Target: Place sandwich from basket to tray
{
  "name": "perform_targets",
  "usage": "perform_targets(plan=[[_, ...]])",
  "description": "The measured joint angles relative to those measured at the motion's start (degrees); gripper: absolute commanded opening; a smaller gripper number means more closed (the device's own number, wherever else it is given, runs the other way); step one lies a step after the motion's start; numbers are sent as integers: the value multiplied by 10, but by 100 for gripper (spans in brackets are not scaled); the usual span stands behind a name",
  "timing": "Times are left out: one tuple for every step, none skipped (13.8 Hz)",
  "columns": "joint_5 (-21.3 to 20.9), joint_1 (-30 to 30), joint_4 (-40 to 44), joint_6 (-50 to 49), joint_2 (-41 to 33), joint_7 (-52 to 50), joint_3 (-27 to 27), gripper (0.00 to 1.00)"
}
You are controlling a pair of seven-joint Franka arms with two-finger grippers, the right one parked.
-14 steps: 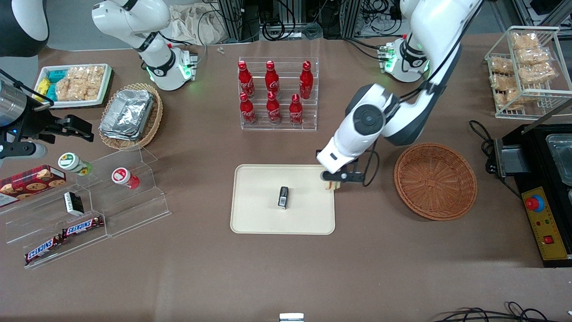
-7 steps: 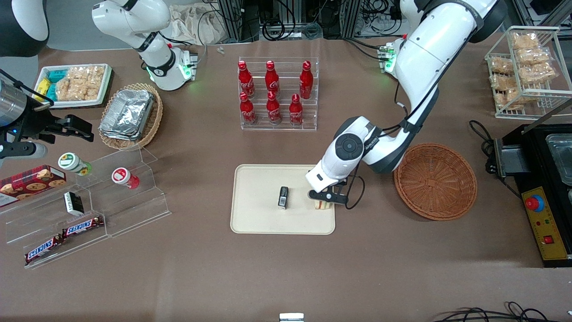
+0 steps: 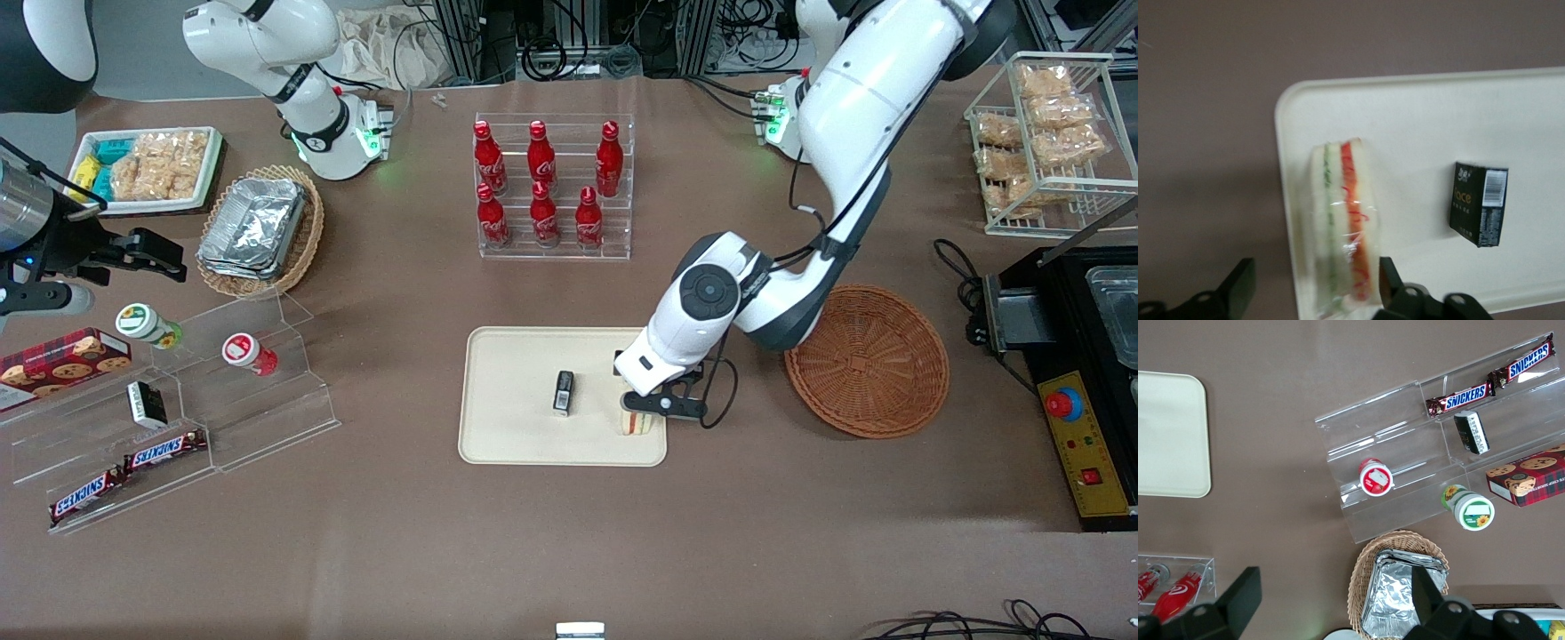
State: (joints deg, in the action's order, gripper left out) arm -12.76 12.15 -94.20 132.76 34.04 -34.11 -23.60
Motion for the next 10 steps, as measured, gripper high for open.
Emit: perform_targets(plan=[[0, -8, 2, -31, -25, 0, 0, 100], [3, -17, 2, -61, -50, 0, 0, 100], [10, -27, 2, -89, -75, 3, -1, 100], [22, -36, 3, -116, -98, 14, 0, 100], [41, -49, 3, -147, -121, 35, 0, 100], [62, -65, 3, -180, -144, 65, 0, 100], [79, -84, 3, -213, -166, 96, 1, 100], [93, -104, 3, -247, -189, 127, 3, 100], [105, -121, 4, -281, -213, 154, 11, 100], [116, -125, 7, -319, -236, 177, 34, 100]])
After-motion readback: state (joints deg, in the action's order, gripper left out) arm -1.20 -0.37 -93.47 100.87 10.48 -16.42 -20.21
